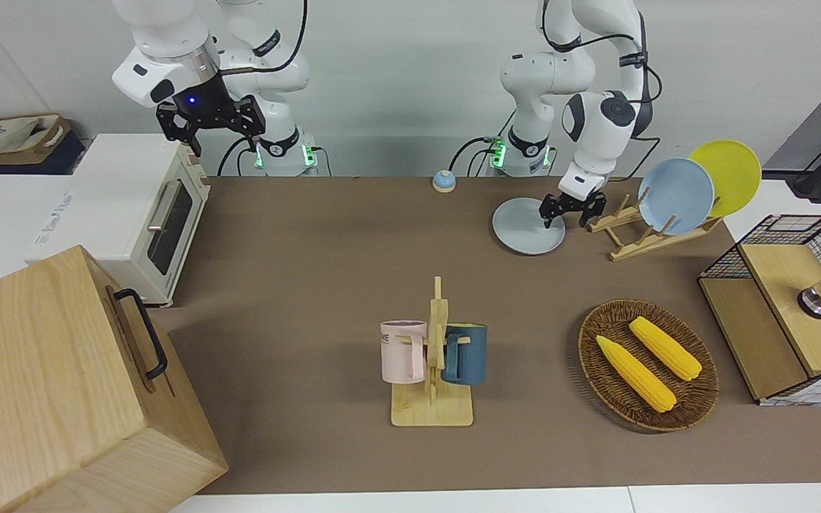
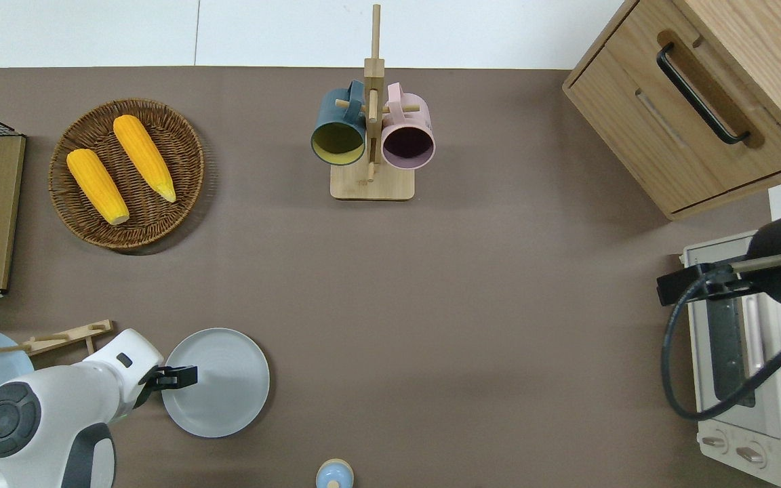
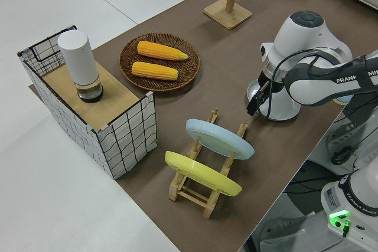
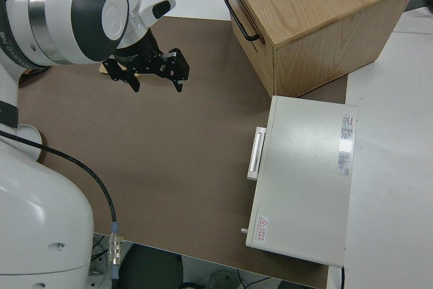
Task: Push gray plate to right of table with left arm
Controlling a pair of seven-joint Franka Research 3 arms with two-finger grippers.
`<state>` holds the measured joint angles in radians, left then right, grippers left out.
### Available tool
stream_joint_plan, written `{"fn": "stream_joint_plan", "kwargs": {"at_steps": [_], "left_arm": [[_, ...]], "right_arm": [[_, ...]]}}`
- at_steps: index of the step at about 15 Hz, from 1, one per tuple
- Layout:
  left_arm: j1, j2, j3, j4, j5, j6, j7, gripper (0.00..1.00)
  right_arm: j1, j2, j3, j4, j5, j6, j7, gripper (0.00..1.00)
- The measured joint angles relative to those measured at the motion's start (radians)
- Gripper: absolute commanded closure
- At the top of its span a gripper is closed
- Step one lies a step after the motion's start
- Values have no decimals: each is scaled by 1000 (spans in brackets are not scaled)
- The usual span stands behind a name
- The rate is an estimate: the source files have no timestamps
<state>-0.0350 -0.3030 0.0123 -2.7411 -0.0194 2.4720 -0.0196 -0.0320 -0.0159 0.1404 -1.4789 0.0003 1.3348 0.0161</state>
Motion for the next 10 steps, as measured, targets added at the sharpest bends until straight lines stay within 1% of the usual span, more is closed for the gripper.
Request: {"fn": "stream_joint_plan", "kwargs": {"at_steps": [3,10], "left_arm": [[0,19,0,-2,0,13,0,5],[0,25,0,-14,0,21,2,5]], "right_arm": [[0,0,0,0,0,0,0,17],[0,0,0,0,0,0,0,17]]}}
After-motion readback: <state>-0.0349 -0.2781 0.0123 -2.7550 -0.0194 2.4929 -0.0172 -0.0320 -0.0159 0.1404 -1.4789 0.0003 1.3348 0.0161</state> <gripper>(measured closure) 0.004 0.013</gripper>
